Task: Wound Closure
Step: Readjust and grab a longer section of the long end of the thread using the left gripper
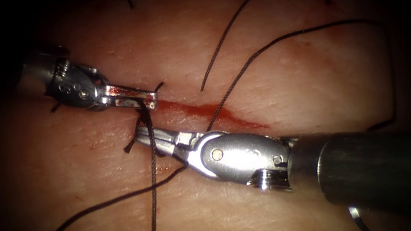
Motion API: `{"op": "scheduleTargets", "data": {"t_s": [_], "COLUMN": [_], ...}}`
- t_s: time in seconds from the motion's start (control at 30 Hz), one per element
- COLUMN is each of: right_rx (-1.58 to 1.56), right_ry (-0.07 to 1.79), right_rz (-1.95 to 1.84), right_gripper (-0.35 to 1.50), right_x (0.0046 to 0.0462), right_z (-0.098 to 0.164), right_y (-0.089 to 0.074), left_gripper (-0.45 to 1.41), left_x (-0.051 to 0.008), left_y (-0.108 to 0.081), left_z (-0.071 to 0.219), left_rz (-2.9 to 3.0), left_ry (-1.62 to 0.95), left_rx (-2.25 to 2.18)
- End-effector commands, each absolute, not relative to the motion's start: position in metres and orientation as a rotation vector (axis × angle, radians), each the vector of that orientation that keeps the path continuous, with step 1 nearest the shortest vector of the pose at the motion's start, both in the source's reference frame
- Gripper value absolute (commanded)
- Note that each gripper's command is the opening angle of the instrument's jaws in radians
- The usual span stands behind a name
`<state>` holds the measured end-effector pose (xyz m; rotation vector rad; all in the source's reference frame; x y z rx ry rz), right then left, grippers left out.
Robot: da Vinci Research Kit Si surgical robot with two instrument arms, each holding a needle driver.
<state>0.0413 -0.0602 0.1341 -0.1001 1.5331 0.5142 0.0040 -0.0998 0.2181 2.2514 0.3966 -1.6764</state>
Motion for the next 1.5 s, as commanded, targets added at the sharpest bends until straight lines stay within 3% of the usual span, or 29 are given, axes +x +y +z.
{"op": "scheduleTargets", "data": {"t_s": [0.03, 0.67, 1.5], "right_rx": [-0.076, 0.742, 0.858], "right_ry": [1.524, 1.434, 1.631], "right_rz": [0.5, 0.867, 0.939], "right_gripper": [-0.35, -0.35, -0.35], "right_x": [0.0426, 0.0437, 0.0433], "right_z": [0.1347, 0.1387, 0.1373], "right_y": [-0.0606, -0.0588, -0.0589], "left_gripper": [-0.45, -0.45, -0.45], "left_x": [0.0034, 0.004, 0.007], "left_y": [-0.1002, -0.1005, -0.1028], "left_z": [0.2188, 0.2177, 0.2191], "left_rz": [-1.677, -1.67, -1.651], "left_ry": [0.396, 0.409, 0.372], "left_rx": [2.252, 2.246, 2.249]}}
